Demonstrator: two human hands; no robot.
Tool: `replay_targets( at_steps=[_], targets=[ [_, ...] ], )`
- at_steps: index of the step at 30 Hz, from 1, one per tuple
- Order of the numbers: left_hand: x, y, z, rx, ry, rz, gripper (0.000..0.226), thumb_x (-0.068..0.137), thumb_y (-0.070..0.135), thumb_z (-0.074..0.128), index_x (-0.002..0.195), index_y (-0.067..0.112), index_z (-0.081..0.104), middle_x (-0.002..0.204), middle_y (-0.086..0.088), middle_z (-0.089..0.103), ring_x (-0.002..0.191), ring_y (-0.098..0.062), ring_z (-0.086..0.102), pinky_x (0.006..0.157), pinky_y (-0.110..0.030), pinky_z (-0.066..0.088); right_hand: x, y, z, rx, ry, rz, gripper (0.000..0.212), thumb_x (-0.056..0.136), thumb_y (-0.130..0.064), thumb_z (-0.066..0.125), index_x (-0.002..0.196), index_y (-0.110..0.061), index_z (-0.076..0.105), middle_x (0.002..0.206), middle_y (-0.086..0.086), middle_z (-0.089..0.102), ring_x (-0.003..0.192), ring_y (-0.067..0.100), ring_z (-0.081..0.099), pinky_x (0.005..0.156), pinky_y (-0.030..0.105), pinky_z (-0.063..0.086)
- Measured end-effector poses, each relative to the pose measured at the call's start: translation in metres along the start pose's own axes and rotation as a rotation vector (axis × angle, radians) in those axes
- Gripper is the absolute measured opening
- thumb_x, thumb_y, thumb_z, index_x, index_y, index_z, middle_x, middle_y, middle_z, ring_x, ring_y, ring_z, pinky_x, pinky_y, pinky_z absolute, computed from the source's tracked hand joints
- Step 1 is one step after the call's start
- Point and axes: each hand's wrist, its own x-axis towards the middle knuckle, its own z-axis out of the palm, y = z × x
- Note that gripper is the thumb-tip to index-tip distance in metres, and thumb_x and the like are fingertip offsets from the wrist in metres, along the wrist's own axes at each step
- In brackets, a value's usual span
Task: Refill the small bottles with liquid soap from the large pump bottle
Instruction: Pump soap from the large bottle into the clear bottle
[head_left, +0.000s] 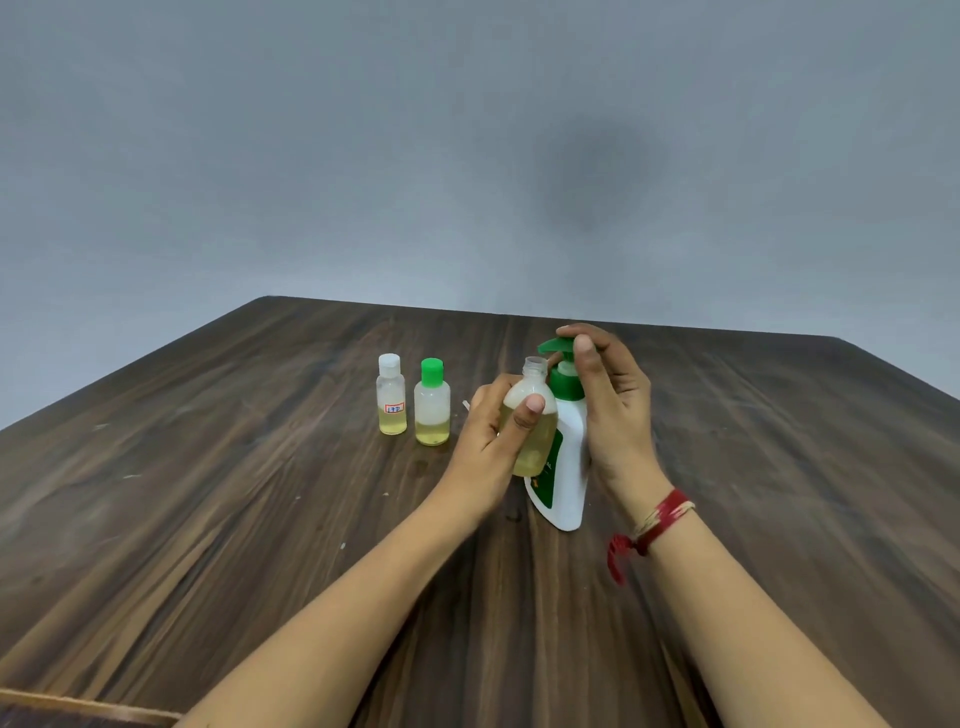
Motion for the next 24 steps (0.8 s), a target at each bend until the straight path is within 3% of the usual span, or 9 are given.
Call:
replay_targets(
  at_steps=[3,7,12,17,24],
  targets=[
    [-0.0001,0.0,0.0001,0.0,-0.007,-0.001,0.04,0.069,0.087,0.046,0.086,0.053,0.057,0.095,0.008,0.052,0.1,-0.019,0.047,0.085,-0.031,0.039,0.0009,0.0001,0.0006,0.005,0.019,-0.001,0.012,0.089,-0.019,0.058,0.095,-0.016,0.066,0.092,0.001,0.068,0.081,0.01,0.065,0.073,0.02,0.051],
    [-0.0002,0.0001,-0.0004,-0.01,-0.015,-0.011,0.04,0.069,0.086,0.047,0.087,0.052,0.057,0.095,0.005,0.053,0.101,-0.021,0.047,0.085,-0.034,0.041,0.0012,0.0004,0.0015,0.001,0.018,-0.016,0.01,0.087,-0.013,0.056,0.091,-0.013,0.066,0.082,-0.012,0.069,0.077,0.005,0.064,0.07,0.017,0.05],
    [0.0,0.0013,0.0,-0.008,-0.013,-0.013,0.041,0.068,0.087,0.046,0.088,0.052,0.057,0.097,0.006,0.052,0.108,-0.032,0.049,0.091,-0.04,0.043,-0.0003,-0.0003,0.0022,-0.013,0.018,-0.029,0.011,0.09,-0.008,0.055,0.09,-0.013,0.065,0.079,-0.015,0.068,0.073,0.002,0.062,0.068,0.015,0.049],
    [0.0005,-0.0003,-0.0001,-0.02,-0.024,-0.014,0.04,0.069,0.086,0.047,0.087,0.052,0.057,0.099,-0.002,0.053,0.101,-0.022,0.049,0.085,-0.032,0.041,-0.0013,-0.0014,0.0017,0.001,0.019,-0.027,0.013,0.095,-0.007,0.057,0.097,-0.016,0.066,0.094,0.005,0.068,0.077,0.008,0.064,0.071,0.019,0.051],
    [0.0008,-0.0012,-0.0003,-0.041,-0.031,-0.013,0.039,0.069,0.085,0.049,0.087,0.051,0.058,0.097,0.001,0.053,0.1,-0.02,0.047,0.083,-0.031,0.039,-0.0004,0.0001,0.0027,-0.011,0.029,-0.026,0.011,0.089,-0.009,0.058,0.09,-0.015,0.066,0.081,-0.009,0.07,0.075,0.007,0.064,0.069,0.017,0.05]
  ],
)
